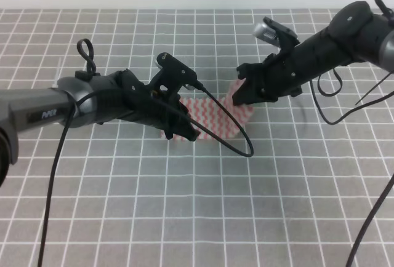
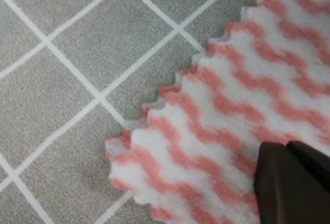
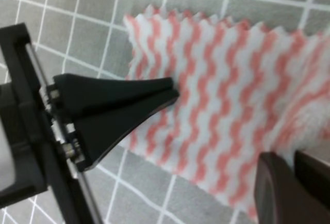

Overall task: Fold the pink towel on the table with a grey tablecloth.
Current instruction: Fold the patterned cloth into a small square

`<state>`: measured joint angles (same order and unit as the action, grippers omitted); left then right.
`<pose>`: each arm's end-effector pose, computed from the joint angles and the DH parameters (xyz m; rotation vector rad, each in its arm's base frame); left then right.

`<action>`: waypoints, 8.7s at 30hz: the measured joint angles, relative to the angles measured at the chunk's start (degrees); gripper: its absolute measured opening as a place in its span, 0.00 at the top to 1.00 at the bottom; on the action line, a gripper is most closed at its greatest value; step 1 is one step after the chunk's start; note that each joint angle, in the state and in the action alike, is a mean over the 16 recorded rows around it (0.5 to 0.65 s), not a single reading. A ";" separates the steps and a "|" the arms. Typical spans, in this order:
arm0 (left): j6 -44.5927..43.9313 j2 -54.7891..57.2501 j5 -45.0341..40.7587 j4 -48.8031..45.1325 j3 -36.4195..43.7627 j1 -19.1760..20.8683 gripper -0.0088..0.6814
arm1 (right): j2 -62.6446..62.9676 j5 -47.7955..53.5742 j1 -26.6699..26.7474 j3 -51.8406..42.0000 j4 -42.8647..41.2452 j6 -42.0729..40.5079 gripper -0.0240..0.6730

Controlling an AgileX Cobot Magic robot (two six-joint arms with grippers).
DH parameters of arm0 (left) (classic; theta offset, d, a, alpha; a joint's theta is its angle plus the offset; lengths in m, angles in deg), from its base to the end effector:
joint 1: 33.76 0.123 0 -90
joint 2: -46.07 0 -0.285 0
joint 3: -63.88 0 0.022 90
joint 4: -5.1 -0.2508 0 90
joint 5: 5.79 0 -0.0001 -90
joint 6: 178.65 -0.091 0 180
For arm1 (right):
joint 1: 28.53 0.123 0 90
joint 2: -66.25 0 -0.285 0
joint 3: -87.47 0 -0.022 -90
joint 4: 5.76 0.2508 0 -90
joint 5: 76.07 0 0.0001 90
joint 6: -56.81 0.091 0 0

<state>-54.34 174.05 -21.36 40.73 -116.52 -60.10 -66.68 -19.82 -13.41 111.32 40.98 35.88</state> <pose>0.3923 -0.2102 0.1429 1.0475 2.2132 -0.2329 0.4384 0.1756 0.2049 -0.3300 2.6665 1.0107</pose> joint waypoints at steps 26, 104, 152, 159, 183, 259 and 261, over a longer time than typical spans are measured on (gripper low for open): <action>0.11 -9.05 2.08 0.56 0.15 0.17 0.99 | 0.19 -4.11 3.50 0.01 6.21 -1.15 0.98; 0.42 -17.08 1.65 2.82 0.15 4.10 0.99 | -5.91 -6.52 9.95 5.22 8.29 -3.14 0.80; 0.14 -4.59 -14.50 2.99 0.21 5.06 0.99 | -7.16 -2.67 5.98 10.33 -3.15 -2.87 0.99; 0.11 -3.61 -14.54 2.50 0.20 5.05 0.99 | -9.00 -3.21 6.02 10.33 -1.20 -3.80 0.99; -1.98 -12.56 -11.12 2.36 0.23 5.05 0.99 | -1.87 -5.88 4.80 10.32 -2.77 -7.27 0.99; 38.77 -103.25 -21.68 -23.07 53.96 5.07 0.99 | 95.56 -38.83 2.53 -69.22 18.61 -33.25 0.99; 38.77 -103.19 -21.68 -23.07 53.95 5.08 0.99 | 95.61 -37.91 2.53 -69.23 18.55 -33.25 0.99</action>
<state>-15.56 70.86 -43.04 17.67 -62.57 -55.02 28.93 -57.73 -10.87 42.09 59.53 2.63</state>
